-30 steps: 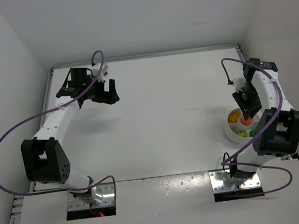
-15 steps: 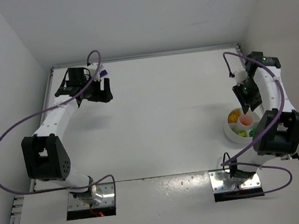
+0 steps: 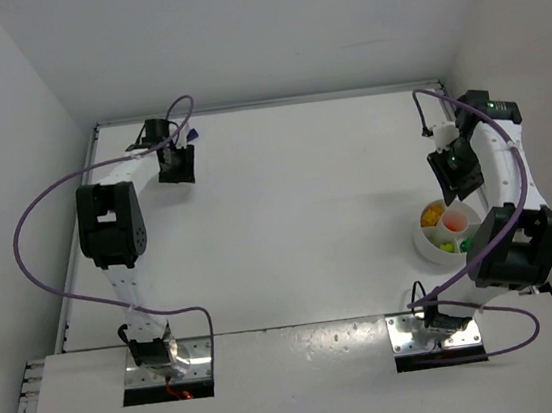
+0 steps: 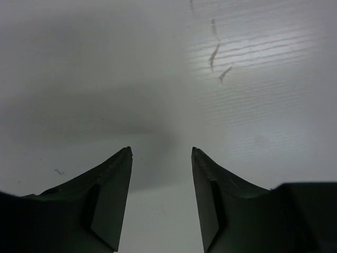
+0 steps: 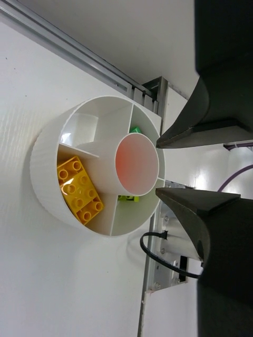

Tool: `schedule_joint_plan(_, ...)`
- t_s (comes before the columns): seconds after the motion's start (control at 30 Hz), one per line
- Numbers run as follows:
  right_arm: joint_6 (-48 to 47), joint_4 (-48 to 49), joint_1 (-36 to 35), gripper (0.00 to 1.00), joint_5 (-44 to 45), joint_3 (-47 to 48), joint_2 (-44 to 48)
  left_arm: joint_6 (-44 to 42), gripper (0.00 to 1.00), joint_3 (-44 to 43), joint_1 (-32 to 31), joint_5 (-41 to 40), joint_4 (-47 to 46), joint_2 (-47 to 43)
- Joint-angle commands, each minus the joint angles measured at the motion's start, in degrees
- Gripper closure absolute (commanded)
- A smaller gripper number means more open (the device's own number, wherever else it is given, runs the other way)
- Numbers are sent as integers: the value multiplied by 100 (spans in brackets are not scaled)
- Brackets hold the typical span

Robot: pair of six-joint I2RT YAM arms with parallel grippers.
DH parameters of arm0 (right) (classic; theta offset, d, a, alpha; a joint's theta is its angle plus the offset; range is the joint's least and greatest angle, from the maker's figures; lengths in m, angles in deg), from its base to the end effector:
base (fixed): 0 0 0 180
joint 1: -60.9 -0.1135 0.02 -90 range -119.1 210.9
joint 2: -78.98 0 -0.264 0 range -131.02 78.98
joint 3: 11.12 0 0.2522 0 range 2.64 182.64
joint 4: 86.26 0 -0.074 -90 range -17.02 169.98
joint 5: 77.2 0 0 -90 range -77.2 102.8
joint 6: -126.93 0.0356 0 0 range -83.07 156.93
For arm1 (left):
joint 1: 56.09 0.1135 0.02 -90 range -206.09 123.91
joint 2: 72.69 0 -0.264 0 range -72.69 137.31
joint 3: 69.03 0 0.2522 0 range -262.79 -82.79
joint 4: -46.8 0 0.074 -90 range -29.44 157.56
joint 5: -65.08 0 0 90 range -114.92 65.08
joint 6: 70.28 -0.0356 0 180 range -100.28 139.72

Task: Sort the legos into containers by color

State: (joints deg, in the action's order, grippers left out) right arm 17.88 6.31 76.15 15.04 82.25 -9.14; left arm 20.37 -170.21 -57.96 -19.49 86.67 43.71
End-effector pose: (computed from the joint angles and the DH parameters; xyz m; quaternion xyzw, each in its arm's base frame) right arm 0.2673 -0.0743 0.2919 -0.0317 0.9970 -0.0387 0.0594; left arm 0.4430 -0.0178 0.1940 0.0244 0.9527 -0.0518 0.2986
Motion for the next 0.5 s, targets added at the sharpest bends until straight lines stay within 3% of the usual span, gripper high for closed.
schedule_joint_plan(0.0, 77, -7, 31, 64, -198, 309, 225, 462, 45, -302, -23, -542, -219, 163)
schedule_joint_plan(0.2, 129, -60, 31, 64, -259, 362, 120, 709, 35, -688, -217, -895, -405, 698)
schedule_joint_plan(0.47, 129, -60, 31, 64, -259, 362, 119, 876, 34, -1988, -217, -842, -334, 1859)
